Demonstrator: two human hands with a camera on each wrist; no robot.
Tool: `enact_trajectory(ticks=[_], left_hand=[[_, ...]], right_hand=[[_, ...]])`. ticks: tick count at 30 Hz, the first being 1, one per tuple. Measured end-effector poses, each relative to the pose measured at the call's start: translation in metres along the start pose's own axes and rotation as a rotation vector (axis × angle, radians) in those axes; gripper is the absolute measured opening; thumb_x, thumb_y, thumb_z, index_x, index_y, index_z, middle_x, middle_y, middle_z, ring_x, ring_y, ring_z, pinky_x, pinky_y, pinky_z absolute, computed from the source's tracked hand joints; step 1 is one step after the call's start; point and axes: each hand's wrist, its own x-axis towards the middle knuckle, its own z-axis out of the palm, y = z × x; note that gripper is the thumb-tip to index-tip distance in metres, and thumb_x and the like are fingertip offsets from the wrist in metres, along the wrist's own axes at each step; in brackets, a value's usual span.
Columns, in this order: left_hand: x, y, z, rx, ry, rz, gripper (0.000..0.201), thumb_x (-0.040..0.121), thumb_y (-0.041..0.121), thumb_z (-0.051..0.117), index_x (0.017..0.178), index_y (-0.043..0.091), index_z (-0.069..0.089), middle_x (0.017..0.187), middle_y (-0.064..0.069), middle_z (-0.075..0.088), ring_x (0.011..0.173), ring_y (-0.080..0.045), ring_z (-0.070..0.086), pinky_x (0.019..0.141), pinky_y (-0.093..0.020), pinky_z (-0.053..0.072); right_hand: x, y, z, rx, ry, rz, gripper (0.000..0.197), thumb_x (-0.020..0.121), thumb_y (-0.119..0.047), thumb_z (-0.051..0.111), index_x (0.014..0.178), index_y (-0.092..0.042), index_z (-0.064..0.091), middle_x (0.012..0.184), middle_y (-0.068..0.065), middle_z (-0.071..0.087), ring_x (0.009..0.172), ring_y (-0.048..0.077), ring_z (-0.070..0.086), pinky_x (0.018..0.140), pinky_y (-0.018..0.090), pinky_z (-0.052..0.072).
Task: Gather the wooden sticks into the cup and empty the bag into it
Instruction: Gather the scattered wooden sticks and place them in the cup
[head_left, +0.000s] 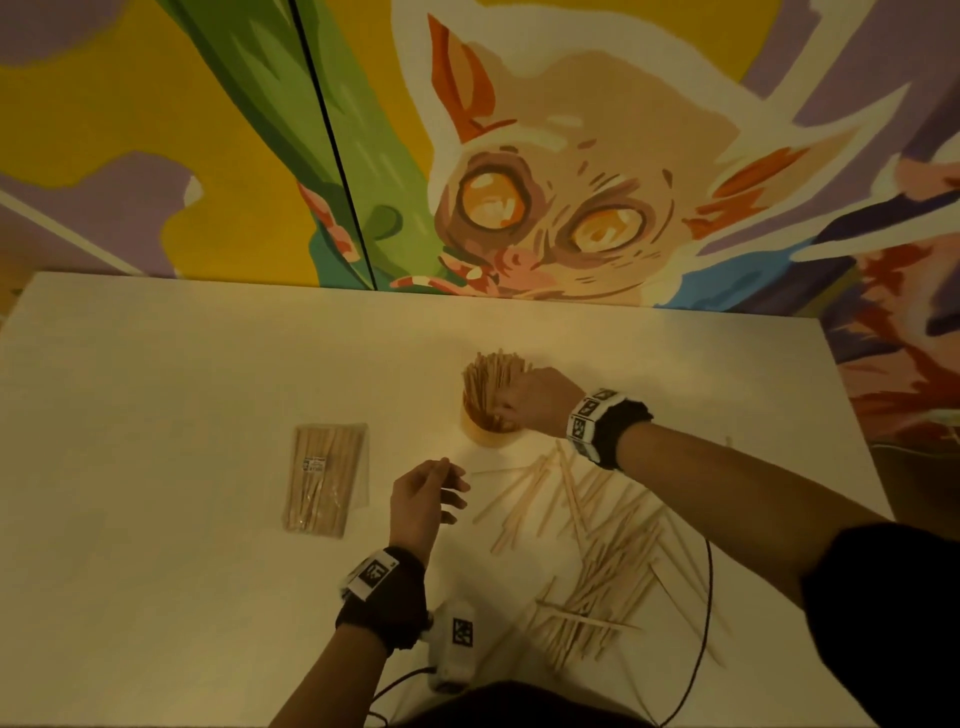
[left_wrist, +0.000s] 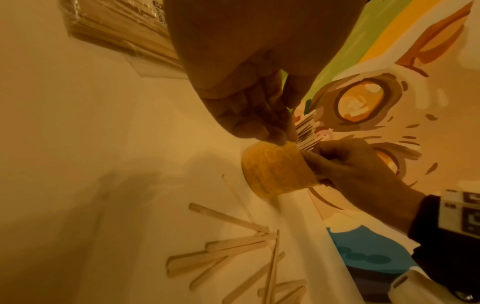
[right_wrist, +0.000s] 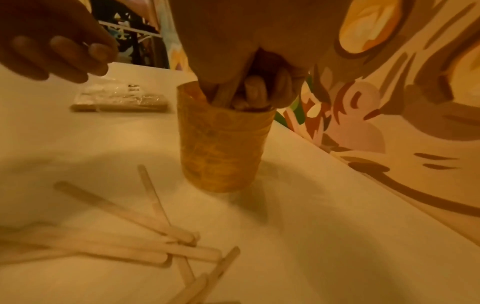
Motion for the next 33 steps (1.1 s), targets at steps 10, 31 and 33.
enact_trajectory(ticks=[10, 31, 33], left_hand=[[0.000, -0.018, 0.011, 0.193, -0.088, -0.016, 0.030, 0.099, 0.018, 0.047, 0.086, 0.002, 0.068, 0.074, -0.008, 0.070, 0.061, -0.020, 0.060, 0.051, -0.028, 0.043], [-0.094, -0.125, 0.032, 1.511, -0.403, 0.159, 0.036, 0.085, 0.042, 0.057, 0.111, 0.017, 0.051, 0.113, -0.002, 0.050, 0.096, -0.026, 0.060, 0.064, -0.031, 0.038], [-0.103, -0.132, 0.033, 1.439, -0.313, 0.110, 0.031, 0.086, 0.040, 0.059, 0.108, 0.018, 0.054, 0.109, 0.000, 0.051, 0.097, -0.025, 0.059, 0.065, -0.029, 0.035]], right_hand=[[-0.038, 0.032, -0.027, 0.326, 0.191, 0.166, 0.058, 0.097, -0.058, 0.039, 0.136, -0.016, 0.043, 0.095, 0.009, 0.068, 0.081, 0.028, 0.063, 0.068, 0.035, 0.045], [-0.317, -0.011, 0.194, 1.175, -0.579, 0.532, 0.026, 0.091, -0.014, 0.060, 0.067, -0.008, 0.070, 0.064, 0.008, 0.071, 0.045, 0.008, 0.064, 0.058, 0.018, 0.054], [-0.322, -0.018, 0.205, 1.155, -0.591, 0.507, 0.026, 0.089, -0.011, 0.056, 0.068, -0.006, 0.070, 0.065, 0.010, 0.071, 0.043, 0.007, 0.063, 0.062, 0.022, 0.057]])
